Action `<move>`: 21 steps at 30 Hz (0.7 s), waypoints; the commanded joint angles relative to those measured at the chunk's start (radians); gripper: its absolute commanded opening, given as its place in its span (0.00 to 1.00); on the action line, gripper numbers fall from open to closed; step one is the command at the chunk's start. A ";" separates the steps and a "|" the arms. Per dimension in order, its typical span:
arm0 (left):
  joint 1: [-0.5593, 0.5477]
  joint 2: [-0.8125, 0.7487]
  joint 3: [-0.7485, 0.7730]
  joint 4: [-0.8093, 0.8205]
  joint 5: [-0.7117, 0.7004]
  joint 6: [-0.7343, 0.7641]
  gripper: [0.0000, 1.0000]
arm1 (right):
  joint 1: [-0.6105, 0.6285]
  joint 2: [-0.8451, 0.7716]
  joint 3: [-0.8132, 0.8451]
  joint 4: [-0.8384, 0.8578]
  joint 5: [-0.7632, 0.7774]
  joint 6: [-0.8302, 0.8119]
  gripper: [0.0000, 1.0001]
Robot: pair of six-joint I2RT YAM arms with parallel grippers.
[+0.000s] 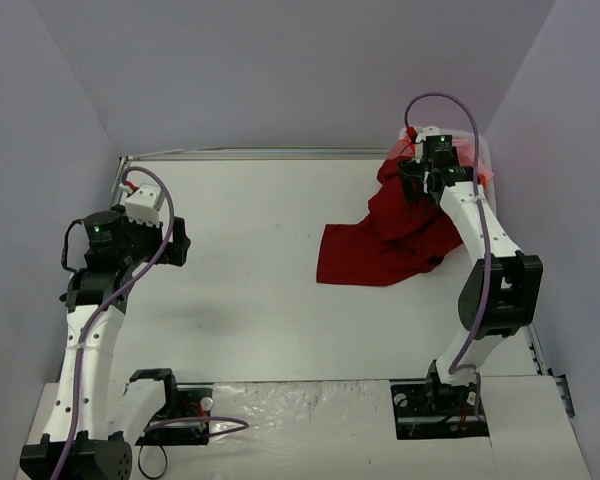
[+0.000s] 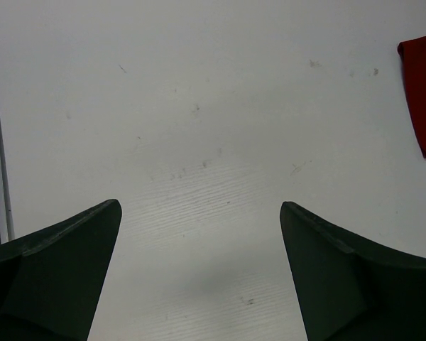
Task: Fold and stack the t-shirts
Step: Move the tshirt to the center of the board
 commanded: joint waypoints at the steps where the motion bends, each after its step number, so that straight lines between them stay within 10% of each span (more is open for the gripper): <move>1: 0.000 -0.018 -0.002 0.023 0.018 -0.003 0.94 | -0.018 0.021 0.013 0.026 0.011 0.036 0.81; 5: 0.000 -0.021 -0.005 0.023 0.019 -0.003 0.94 | -0.050 0.062 0.009 0.025 -0.023 0.047 0.77; 11: 0.000 -0.022 -0.010 0.023 0.023 0.000 0.94 | -0.066 0.075 0.012 0.020 -0.060 0.047 0.02; 21: -0.002 -0.022 -0.011 0.028 0.023 0.000 0.94 | -0.014 -0.112 0.070 -0.020 -0.156 0.031 0.00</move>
